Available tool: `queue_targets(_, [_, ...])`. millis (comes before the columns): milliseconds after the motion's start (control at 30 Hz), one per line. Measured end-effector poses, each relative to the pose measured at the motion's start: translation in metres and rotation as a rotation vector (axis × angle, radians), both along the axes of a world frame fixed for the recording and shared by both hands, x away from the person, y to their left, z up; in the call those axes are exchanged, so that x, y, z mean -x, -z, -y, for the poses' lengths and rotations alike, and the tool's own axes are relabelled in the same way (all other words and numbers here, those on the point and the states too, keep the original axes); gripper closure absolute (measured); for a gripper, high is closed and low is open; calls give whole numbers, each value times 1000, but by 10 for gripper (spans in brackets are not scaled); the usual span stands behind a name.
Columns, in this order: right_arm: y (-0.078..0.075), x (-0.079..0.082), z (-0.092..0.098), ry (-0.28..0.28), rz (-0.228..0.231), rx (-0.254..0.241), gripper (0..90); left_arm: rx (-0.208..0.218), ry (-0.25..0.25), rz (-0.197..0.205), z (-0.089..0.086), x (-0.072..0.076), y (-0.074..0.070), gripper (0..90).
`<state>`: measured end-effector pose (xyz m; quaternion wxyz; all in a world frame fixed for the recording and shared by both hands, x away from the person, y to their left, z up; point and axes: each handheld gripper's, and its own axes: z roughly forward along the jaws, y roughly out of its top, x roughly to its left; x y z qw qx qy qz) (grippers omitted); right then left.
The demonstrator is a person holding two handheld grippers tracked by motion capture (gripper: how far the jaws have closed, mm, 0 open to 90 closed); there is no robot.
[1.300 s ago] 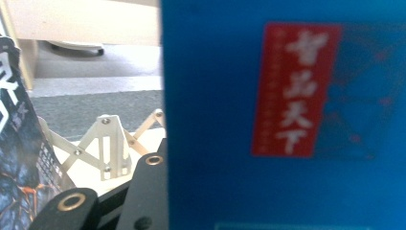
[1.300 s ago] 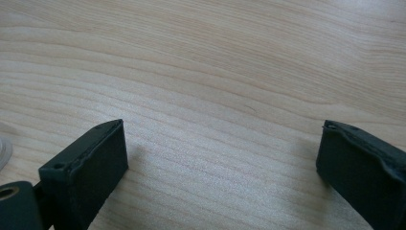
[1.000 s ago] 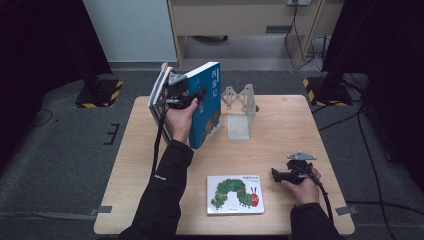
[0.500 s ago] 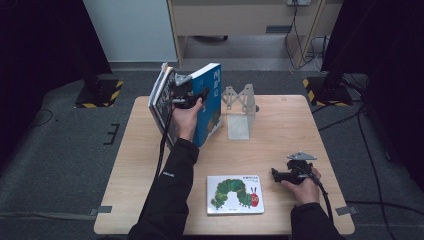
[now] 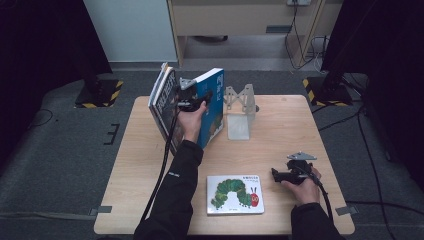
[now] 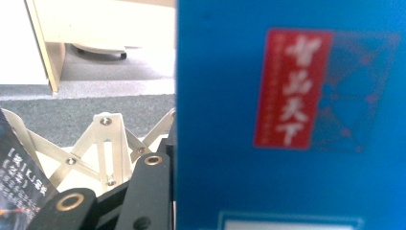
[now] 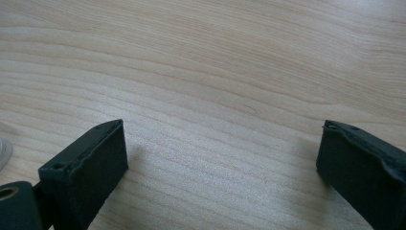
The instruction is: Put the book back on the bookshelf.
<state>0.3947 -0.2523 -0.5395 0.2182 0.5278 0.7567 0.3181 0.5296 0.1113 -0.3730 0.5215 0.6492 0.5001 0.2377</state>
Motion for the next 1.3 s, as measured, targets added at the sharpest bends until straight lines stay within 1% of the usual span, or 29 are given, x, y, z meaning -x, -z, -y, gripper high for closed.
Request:
queue_targets(167, [0,0,0,0,0,0,37,-9,14,-14,4,-2,5,598])
queue_targets(267, [0,0,0,-1,-2,0,37,-17,23,2,6,-2,6,598])
queue_targets(300, [0,0,0,-1,-2,0,37,1,24,-2,6,-2,6,596])
queue_targets(333, [0,0,0,-1,-2,0,36,2,21,2,6,-2,7,595])
queue_targets(433, [0,0,0,0,0,1,37,-16,25,12,7,0,7,596])
queue_targets(467, [0,0,0,0,0,1,37,-16,25,12,7,0,7,594])
queue_targets(600, [0,0,0,0,0,1,37,-44,29,20,9,4,9,588])
queue_targets(733, [0,0,0,1,2,3,38,-42,24,11,3,8,9,583])
queue_targets(767, [0,0,0,1,2,3,38,-46,23,10,3,9,9,583])
queue_targets(800, [0,0,0,1,2,3,38,-62,13,16,1,12,10,583])
queue_targets(833, [0,0,0,1,2,3,38,-62,13,16,1,12,10,582])
queue_targets(900, [0,0,0,1,2,3,38,-47,9,17,-2,14,12,580])
queue_targets(1000, [0,0,0,1,2,3,38,-52,3,12,-4,18,12,581])
queue_targets(1100, [0,0,0,1,2,3,38,-45,2,14,-5,22,13,579])
queue_targets(1233, [0,0,0,1,2,3,37,-51,5,19,-3,29,14,578])
queue_targets(1300, [0,0,0,1,2,2,37,-63,5,21,-3,32,14,580])
